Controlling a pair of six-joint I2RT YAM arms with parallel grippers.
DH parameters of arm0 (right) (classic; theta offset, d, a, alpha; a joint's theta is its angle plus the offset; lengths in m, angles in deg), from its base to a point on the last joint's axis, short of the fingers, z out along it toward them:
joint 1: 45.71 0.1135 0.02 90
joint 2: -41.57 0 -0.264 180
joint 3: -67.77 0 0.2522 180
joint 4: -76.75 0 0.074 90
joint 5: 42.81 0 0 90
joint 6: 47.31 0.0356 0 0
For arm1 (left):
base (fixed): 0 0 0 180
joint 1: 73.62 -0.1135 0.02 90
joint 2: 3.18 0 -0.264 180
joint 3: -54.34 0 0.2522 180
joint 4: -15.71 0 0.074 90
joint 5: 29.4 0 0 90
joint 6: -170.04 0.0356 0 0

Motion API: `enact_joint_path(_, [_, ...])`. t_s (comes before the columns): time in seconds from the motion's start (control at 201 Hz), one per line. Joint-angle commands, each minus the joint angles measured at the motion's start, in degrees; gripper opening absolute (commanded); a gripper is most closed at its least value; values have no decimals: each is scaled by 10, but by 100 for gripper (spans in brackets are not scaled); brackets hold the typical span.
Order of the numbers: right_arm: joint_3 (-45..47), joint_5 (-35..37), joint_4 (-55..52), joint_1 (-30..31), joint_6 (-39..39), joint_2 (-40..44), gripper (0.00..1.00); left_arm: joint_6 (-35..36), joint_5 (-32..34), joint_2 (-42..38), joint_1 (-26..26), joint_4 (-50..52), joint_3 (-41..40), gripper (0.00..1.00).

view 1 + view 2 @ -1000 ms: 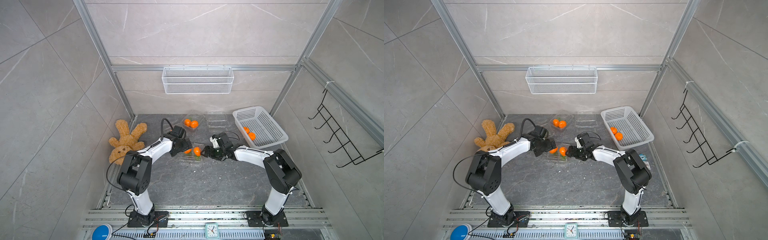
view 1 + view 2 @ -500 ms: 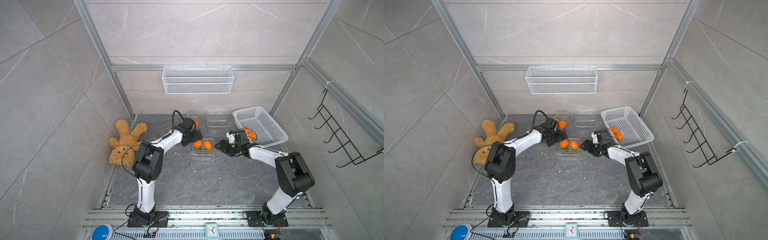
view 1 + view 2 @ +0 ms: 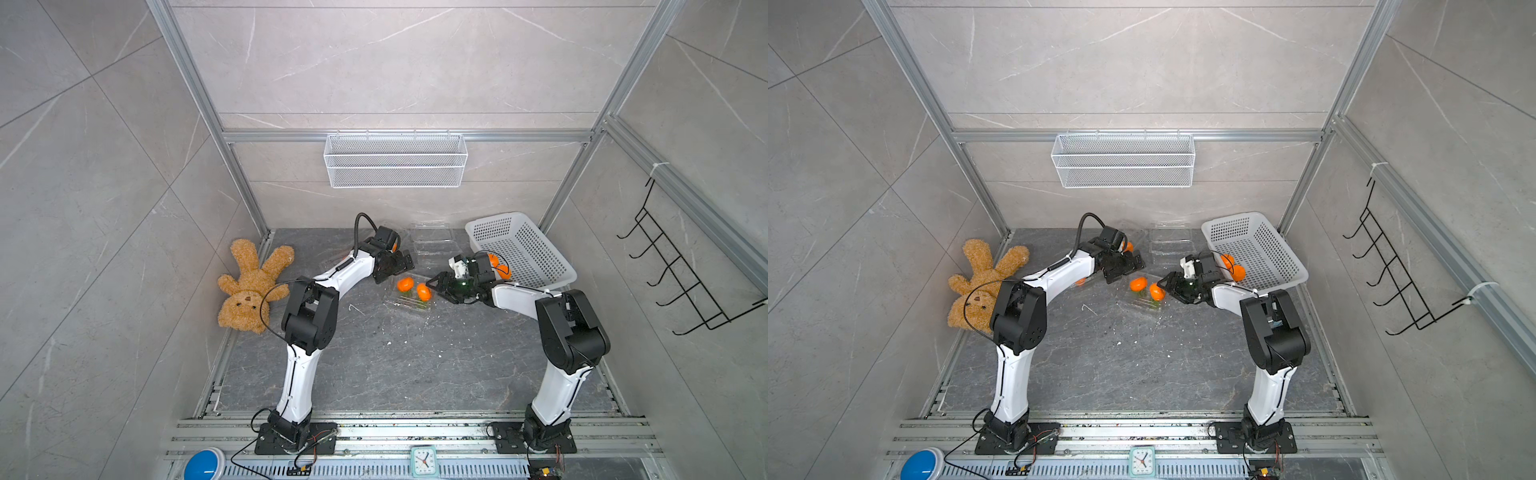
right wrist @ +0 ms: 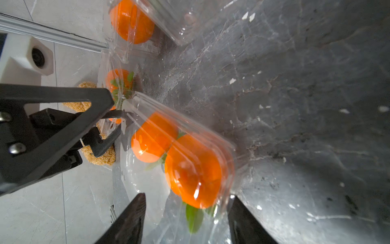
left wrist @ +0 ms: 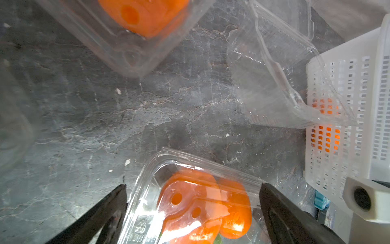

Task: Take oranges out of containers
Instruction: Move the packing box to the center of the board.

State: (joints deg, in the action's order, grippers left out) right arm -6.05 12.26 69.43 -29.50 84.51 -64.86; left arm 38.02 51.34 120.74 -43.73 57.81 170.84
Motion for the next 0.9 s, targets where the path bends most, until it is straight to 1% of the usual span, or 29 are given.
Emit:
enact_joint_path(0.0, [39, -11, 21, 2, 6, 38, 63, 13, -20, 14, 9, 15, 29, 100])
enact_joint_path(0.105, [66, -7, 16, -11, 15, 59, 63, 13, -21, 14, 11, 17, 27, 100])
enact_joint_path(0.269, [107, -25, 61, -37, 46, 81, 63, 19, -17, 5, 11, 21, 15, 100])
enact_joint_path(0.449, [126, -59, 131, -37, 102, 90, 62, 18, -16, -7, 11, 17, -3, 100])
enact_joint_path(0.653, [142, -77, 195, -37, 148, 77, 61, 13, -17, -16, 14, 9, -20, 100])
enact_joint_path(0.892, [157, -78, 225, -36, 165, 68, 59, 10, -18, -27, 19, 3, -34, 100])
